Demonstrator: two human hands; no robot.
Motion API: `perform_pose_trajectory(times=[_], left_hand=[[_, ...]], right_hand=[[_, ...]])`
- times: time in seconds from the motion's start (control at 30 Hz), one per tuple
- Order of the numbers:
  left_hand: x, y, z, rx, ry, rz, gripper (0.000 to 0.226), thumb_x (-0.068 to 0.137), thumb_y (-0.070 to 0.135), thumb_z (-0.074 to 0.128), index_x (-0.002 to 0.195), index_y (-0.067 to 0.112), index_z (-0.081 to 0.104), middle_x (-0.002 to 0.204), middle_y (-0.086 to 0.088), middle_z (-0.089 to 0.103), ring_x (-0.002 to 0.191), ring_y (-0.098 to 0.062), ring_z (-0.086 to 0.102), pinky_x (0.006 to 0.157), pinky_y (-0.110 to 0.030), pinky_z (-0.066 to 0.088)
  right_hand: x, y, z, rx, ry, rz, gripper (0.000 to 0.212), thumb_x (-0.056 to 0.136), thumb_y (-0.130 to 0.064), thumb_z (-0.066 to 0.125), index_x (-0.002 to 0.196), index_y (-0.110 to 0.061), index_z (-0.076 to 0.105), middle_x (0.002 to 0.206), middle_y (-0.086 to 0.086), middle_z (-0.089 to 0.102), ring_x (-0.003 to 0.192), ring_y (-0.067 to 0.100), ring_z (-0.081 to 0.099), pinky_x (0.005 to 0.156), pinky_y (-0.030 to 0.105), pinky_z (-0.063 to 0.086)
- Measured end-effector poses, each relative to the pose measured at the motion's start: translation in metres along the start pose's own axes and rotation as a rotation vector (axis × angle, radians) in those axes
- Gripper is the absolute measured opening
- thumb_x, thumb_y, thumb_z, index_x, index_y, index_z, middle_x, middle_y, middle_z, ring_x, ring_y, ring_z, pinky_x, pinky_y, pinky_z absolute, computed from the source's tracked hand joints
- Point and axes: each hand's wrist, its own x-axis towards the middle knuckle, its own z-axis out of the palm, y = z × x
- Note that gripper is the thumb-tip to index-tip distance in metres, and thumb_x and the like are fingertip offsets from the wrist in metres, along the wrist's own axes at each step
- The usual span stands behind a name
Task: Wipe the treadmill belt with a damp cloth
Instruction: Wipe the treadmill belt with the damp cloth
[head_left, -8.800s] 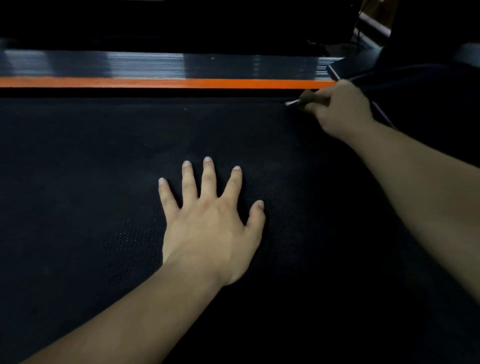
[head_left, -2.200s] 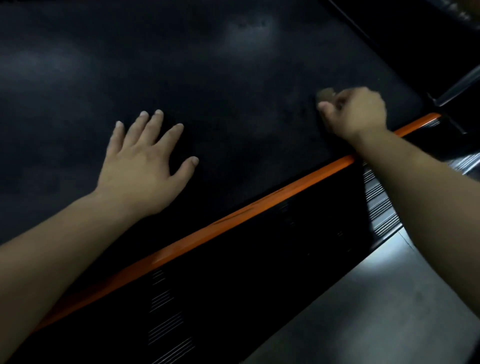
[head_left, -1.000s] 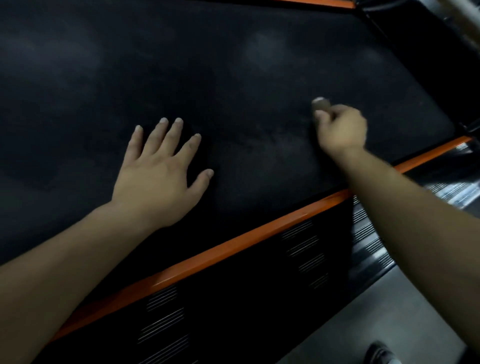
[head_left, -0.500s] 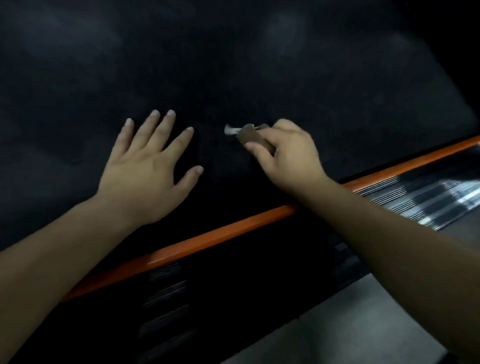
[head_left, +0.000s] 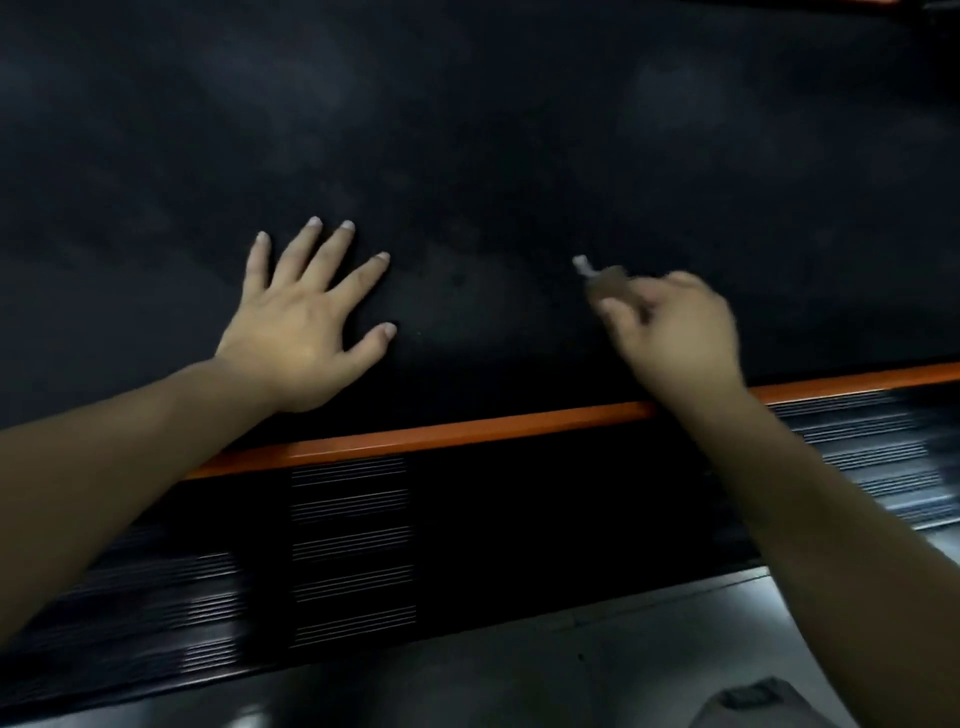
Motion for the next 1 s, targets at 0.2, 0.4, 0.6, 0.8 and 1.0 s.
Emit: perform_pose_trajectory(times=[0.2,0.4,0.6,0.8,1.0], left_hand=[[-0.001,-0.003,0.003,-0.013,0.016,0.031,0.079,0.092,0.073,0.018,0.161,0.034,0.023,0.171,-0.008,0.009,0.158,-0.03,-0.002,0.123,-0.061,-0.005],[-0.002,-0.009,0.003,-0.042,0.022,0.066,0.082,0.09,0.074,0.015,0.161,0.033,0.025,0.171,-0.009,0.01,0.158,-0.031,-0.001,0.123,-0.062,-0.006],[-0.017,-0.035,-0.008,-0.084,-0.016,0.19,0.073,0.098,0.065,0.029,0.162,0.03,0.025,0.172,-0.005,0.008,0.158,-0.024,-0.001,0.127,-0.051,-0.004],[-0.056,-0.11,-0.018,-0.051,-0.035,0.222,0.083,0.091,0.075,0.011,0.162,0.033,0.022,0.172,0.0,0.006,0.158,-0.019,-0.002,0.128,-0.041,-0.002],[-0.086,-0.174,-0.025,-0.052,0.004,0.094,0.084,0.09,0.077,0.012,0.162,0.033,0.023,0.171,-0.001,0.007,0.158,-0.018,-0.002,0.128,-0.042,-0.003]], right_hand=[[-0.02,-0.075,0.027,0.07,0.023,0.02,0.025,0.092,-0.041,0.06,0.097,-0.021,0.073,0.083,0.002,0.057,0.074,0.024,0.056,0.063,0.03,0.035],[-0.022,-0.038,-0.002,-0.126,0.04,0.228,0.032,0.092,-0.042,0.059,0.09,-0.012,0.071,0.087,0.015,0.067,0.087,0.037,0.065,0.068,0.035,0.044],[-0.039,-0.102,0.024,-0.009,0.058,0.25,0.032,0.092,-0.045,0.06,0.098,-0.016,0.072,0.095,0.01,0.069,0.089,0.034,0.064,0.07,0.034,0.045],[-0.041,-0.083,-0.004,-0.124,0.032,0.479,0.034,0.092,-0.043,0.062,0.107,-0.015,0.073,0.107,0.016,0.071,0.104,0.038,0.064,0.082,0.037,0.049],[-0.039,-0.155,0.042,0.019,0.08,0.109,0.033,0.091,-0.046,0.06,0.084,-0.016,0.07,0.083,0.01,0.069,0.085,0.034,0.065,0.068,0.034,0.044]])
